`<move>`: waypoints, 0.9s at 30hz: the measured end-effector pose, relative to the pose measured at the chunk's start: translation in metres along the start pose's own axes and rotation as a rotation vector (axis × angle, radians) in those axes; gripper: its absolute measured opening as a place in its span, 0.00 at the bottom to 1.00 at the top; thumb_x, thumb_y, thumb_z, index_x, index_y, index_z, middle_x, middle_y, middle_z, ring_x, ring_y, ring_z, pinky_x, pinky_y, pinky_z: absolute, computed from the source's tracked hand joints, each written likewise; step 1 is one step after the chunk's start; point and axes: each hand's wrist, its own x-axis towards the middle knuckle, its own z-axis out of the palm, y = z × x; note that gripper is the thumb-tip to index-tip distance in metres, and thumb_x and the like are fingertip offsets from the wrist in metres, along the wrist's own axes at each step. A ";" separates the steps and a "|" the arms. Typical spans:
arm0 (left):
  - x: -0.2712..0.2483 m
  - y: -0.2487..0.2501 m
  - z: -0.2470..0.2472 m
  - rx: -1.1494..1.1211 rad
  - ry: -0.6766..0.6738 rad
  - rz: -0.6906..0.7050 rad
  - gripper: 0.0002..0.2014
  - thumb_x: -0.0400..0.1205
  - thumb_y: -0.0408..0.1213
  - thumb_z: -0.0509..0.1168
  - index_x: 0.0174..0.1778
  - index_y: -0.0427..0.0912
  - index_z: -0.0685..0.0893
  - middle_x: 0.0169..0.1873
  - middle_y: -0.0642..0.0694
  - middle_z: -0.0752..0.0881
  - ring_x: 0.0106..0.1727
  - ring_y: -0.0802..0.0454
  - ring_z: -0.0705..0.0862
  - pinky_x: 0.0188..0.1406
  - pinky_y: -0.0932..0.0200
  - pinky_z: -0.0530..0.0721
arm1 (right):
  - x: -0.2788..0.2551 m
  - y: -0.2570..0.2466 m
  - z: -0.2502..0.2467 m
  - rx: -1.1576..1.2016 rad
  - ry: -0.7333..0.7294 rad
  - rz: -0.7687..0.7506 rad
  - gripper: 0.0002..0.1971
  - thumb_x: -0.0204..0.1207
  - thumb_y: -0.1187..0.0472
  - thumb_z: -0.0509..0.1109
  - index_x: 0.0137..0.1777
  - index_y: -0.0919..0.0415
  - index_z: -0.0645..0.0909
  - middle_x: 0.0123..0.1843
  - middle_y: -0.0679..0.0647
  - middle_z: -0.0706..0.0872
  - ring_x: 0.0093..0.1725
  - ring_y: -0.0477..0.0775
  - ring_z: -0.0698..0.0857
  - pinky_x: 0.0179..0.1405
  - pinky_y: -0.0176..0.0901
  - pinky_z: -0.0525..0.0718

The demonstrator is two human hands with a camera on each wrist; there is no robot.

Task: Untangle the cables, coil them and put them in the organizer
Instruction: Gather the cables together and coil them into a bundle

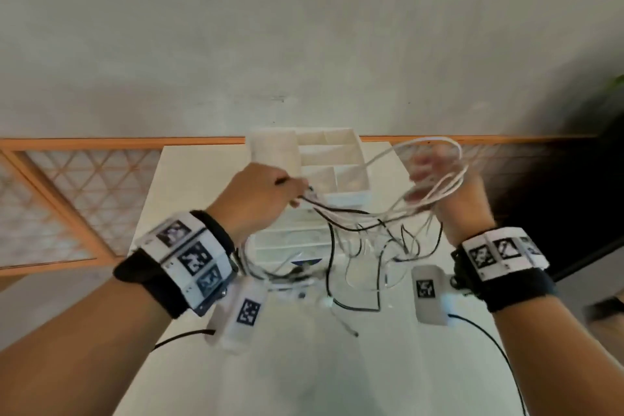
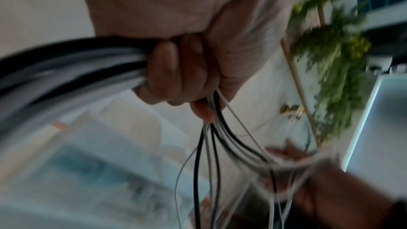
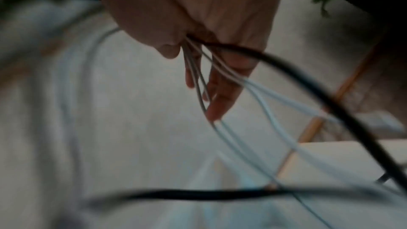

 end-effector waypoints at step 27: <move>0.006 -0.016 0.015 0.331 0.076 0.026 0.25 0.87 0.49 0.59 0.32 0.32 0.82 0.24 0.44 0.77 0.29 0.46 0.77 0.24 0.57 0.64 | 0.008 0.003 -0.018 0.425 0.360 -0.116 0.10 0.85 0.59 0.63 0.43 0.59 0.80 0.47 0.69 0.85 0.44 0.66 0.89 0.49 0.59 0.91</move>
